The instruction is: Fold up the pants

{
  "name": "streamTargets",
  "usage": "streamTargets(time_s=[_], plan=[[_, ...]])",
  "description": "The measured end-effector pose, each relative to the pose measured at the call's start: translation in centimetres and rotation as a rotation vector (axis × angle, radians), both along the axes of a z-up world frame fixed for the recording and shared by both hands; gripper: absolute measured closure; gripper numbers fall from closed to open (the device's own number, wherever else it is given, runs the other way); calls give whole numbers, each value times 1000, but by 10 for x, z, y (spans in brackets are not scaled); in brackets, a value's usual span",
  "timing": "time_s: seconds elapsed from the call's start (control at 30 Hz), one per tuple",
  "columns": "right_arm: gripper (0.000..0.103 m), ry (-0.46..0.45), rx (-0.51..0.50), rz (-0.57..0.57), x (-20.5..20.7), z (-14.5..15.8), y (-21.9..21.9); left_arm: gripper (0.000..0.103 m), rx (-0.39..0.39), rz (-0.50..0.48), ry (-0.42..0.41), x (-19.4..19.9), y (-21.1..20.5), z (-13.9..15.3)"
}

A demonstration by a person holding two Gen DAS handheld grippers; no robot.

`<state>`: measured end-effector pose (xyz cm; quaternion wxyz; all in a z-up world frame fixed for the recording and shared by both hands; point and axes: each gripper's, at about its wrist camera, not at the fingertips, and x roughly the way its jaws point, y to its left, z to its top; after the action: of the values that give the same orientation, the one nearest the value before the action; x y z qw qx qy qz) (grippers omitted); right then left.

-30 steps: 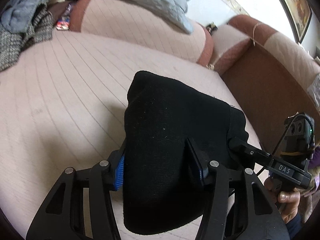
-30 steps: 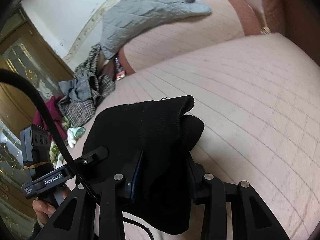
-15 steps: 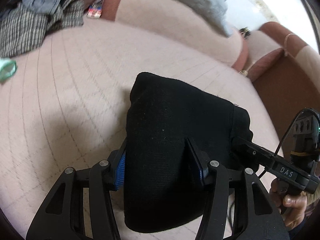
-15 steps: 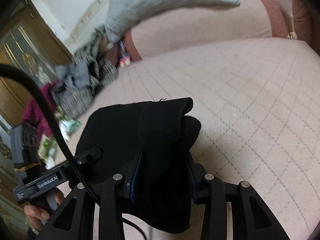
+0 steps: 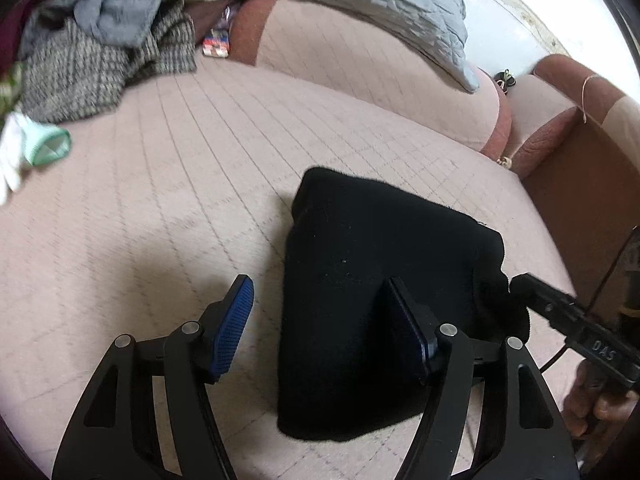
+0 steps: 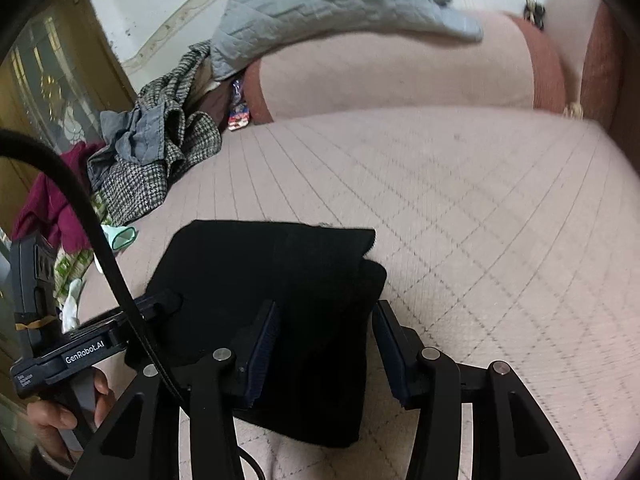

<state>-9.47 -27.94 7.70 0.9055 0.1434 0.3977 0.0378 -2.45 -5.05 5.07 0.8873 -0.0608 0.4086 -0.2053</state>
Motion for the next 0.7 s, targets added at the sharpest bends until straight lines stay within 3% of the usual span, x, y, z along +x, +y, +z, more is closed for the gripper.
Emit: streamTargets(time_s=[0.13, 0.33, 0.7], plan=[[56, -25, -49, 0, -7, 12, 12, 35, 81, 27, -49, -9, 2, 16], [56, -38, -58, 16, -11, 20, 27, 35, 127, 63, -118, -21, 6, 29], [56, -25, -60, 38, -17, 19, 46, 35, 195, 83, -170, -37, 4, 36]])
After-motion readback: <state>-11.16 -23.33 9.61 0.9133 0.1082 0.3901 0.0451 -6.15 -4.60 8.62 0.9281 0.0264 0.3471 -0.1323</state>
